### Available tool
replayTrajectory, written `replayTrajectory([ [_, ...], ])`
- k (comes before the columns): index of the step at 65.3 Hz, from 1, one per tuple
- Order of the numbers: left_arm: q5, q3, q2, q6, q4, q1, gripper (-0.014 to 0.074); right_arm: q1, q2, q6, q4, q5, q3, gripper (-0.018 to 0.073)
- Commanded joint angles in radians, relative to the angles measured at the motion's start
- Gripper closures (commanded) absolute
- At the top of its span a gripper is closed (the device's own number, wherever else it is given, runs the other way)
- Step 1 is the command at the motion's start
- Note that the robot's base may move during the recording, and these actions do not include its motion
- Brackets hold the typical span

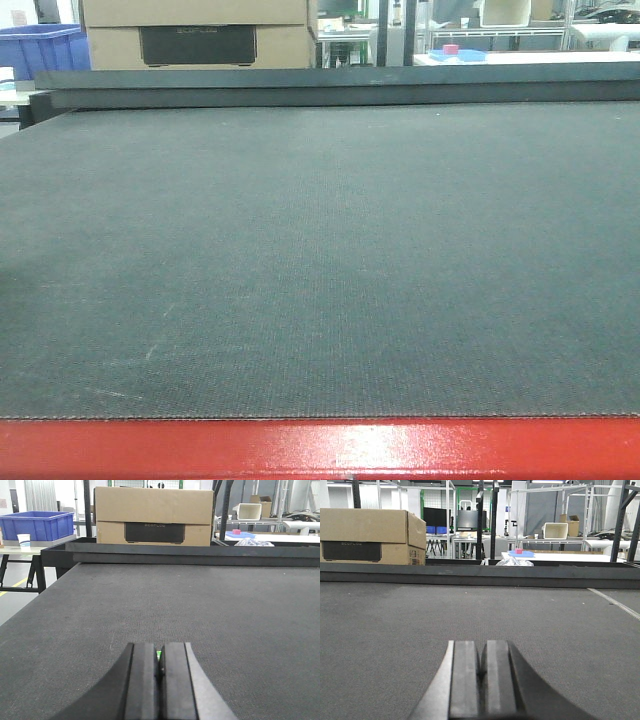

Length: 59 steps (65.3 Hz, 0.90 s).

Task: Grab block from conveyor and place in blue bin
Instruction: 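Lower both open grippers toward the green and blue blocks on the belt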

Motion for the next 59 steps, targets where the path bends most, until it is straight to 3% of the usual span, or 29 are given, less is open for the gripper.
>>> replayTrajectory([
  [1, -0.02, -0.001, -0.003, -0.003, -0.001, 0.002, 0.0707, 0.0, -0.003, -0.003, -0.005, -0.022, 0.0, 0.0727],
  [59, -0.069, -0.001, -0.003, -0.005, -0.017, 0.002, 0.0707, 0.0, -0.003, -0.003, -0.005, -0.073, 0.0, 0.0727],
])
